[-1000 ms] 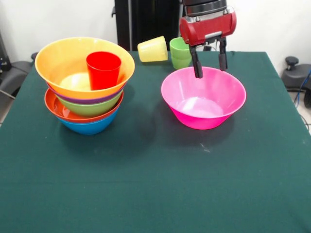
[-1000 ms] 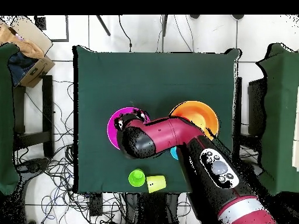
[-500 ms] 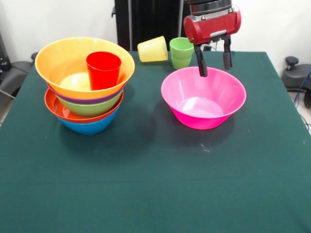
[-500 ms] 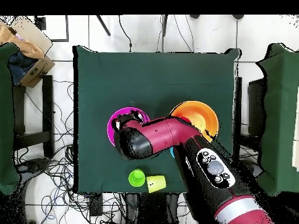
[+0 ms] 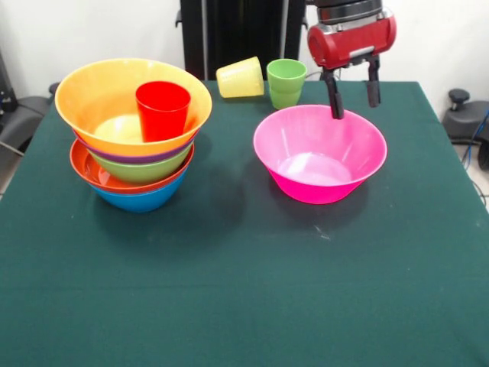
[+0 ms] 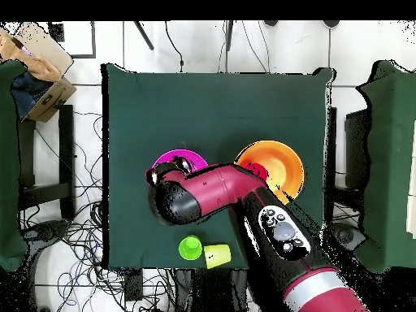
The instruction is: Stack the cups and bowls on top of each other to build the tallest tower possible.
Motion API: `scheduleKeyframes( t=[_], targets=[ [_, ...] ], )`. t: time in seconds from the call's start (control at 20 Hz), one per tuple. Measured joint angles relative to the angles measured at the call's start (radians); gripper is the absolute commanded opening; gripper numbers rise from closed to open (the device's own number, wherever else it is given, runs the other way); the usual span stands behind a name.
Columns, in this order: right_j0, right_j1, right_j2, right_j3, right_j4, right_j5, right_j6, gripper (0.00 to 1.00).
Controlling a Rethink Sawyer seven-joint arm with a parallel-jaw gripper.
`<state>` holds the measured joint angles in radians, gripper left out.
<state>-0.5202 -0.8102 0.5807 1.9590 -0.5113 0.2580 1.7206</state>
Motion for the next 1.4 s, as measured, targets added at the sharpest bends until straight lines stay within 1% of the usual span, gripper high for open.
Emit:
scheduleKeyframes(
  t=[0.3, 0.7, 0.8, 0.85, 0.9, 1.05, 1.15, 1.25, 1.4],
  targets=[
    [0.021, 0.000, -0.007, 0.002, -0.029, -0.014, 0.000, 1.00],
    [0.028, 0.012, -0.024, 0.004, -0.074, -0.087, 0.000, 1.00],
    [0.022, 0.029, -0.028, 0.004, -0.113, -0.148, 0.000, 1.00],
    [0.021, 0.033, -0.029, 0.004, -0.121, -0.160, 0.000, 1.00],
    [0.016, 0.048, -0.033, 0.005, -0.152, -0.209, 0.000, 1.00],
    [0.008, 0.082, -0.047, 0.005, -0.219, -0.312, 0.000, 1.00],
    [0.009, 0.095, -0.057, 0.004, -0.240, -0.348, 0.000, 1.00],
    [0.013, 0.123, -0.088, 0.005, -0.279, -0.414, 0.000, 1.00],
    [0.020, 0.148, -0.118, 0.005, -0.305, -0.457, 0.000, 1.00]
  ],
)
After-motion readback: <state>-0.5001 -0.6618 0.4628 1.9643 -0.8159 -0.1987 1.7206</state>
